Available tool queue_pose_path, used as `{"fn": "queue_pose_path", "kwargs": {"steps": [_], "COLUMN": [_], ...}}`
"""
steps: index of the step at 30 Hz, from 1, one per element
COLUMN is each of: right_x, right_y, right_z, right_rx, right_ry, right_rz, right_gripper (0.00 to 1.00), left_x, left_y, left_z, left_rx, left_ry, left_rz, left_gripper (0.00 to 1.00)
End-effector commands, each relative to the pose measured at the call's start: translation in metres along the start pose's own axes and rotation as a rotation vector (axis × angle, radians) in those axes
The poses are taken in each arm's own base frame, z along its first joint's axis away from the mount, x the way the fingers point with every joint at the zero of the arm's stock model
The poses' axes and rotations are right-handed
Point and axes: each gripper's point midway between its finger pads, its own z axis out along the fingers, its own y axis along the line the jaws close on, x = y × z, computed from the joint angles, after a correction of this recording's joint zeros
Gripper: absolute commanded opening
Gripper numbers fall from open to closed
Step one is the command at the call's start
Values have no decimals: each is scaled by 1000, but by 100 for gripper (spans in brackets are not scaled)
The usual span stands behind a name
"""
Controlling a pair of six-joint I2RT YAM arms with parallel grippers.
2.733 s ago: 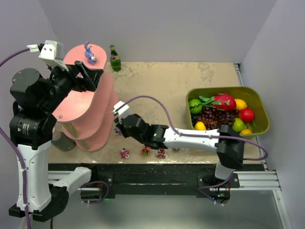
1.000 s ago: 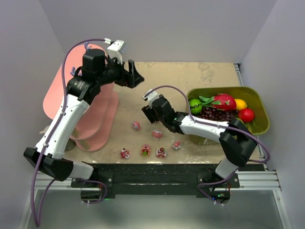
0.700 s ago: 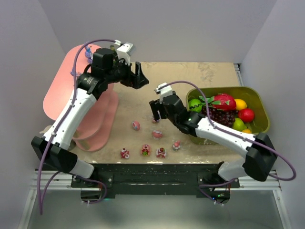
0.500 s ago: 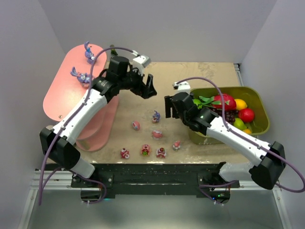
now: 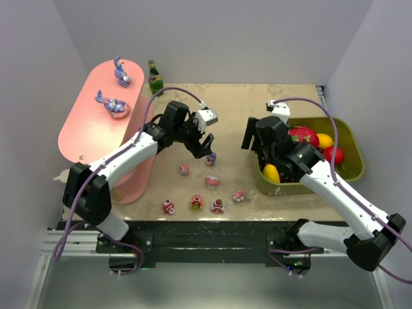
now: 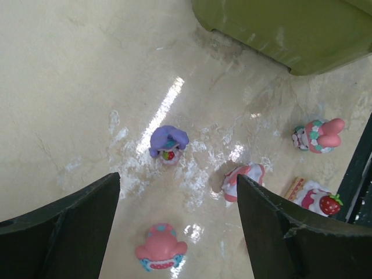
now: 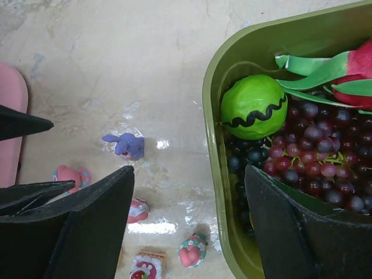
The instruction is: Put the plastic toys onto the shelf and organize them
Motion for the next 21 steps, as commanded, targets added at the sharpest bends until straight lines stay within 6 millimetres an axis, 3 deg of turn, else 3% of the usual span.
{"fn": "queue_pose_path", "kwargs": {"steps": [1,5,10,21], "right_x": [-10,-14,-19,-23], "right_y": [2,3,2,1], "right_z": [-7,-9,-10,-4], "right_rx": [-15,-26,-22,-9], "right_ry": [-19,-30,-43,-51], "right_rz": [41,49,42,23], "right_gripper": [80,80,80,80], "left_x": [-18,-12,-5,17], "left_y": [9,10,7,9], "left_z": [14,29,46,68], "left_rx": [21,54,116,167], "left_ry": [-88,-87,-56,5], "left_rz": [150,164,141,133], "left_gripper": [85,84,72,69]}}
